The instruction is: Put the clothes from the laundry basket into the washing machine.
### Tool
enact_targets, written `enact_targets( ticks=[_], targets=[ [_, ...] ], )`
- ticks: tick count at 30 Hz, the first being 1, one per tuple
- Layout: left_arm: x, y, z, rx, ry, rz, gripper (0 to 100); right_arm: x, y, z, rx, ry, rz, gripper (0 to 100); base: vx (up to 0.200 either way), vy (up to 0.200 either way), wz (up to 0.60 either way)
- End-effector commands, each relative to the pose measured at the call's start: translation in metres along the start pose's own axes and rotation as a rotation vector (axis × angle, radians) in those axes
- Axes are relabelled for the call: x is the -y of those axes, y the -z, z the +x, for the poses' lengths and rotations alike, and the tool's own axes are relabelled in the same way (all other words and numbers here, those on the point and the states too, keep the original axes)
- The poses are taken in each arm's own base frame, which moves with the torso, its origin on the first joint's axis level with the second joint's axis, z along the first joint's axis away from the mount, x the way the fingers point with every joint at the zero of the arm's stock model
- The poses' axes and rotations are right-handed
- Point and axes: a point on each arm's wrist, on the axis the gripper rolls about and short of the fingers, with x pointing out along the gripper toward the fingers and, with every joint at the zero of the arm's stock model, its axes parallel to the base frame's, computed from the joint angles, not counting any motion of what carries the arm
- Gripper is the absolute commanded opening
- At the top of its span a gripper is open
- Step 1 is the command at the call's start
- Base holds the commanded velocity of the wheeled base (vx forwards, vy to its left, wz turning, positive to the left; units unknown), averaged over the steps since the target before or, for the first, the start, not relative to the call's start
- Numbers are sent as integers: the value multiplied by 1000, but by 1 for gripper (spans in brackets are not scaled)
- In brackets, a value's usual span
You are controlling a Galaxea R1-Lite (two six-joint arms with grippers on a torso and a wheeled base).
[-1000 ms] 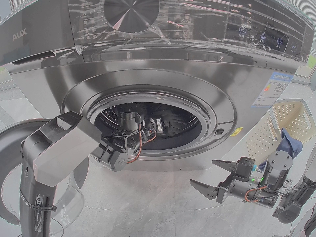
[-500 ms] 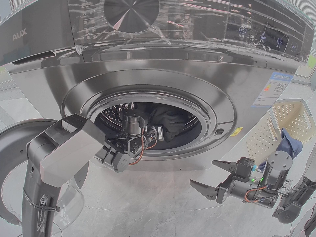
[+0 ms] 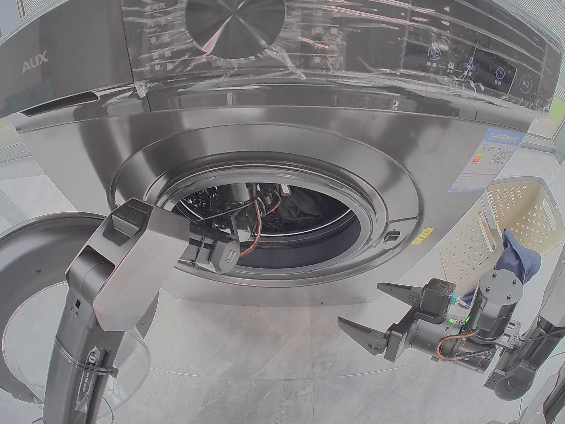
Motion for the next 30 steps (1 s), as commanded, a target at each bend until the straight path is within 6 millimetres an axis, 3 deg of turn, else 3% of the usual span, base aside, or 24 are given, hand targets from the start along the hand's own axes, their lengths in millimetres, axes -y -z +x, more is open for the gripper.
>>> enact_targets(
  ticks=[1,4,5,8,14,23,27,30],
  targets=[
    [-4,-7,8,59,-13,-19,0,0,4,1,-14,-1,1,100,0,0,0],
    [-3,-7,8,60,-10,-20,0,0,4,1,-13,1,1,100,0,0,0],
    [-2,-6,8,58,-9,-20,100,0,4,1,-14,1,1,100,0,0,0],
    [2,-6,2,37,-13,-24,100,1,4,1,-14,2,1,100,0,0,0],
    [20,-14,-49,-167,10,3,100,1,4,2,-11,2,1,100,0,0,0],
    [42,-19,-102,-278,55,24,100,0,4,1,-13,2,1,100,0,0,0],
    [47,-17,-122,-311,73,32,100,0,4,1,-14,1,1,100,0,0,0],
    [48,-22,-125,-289,78,28,100,0,4,1,-11,1,1,100,0,0,0]
  ],
)
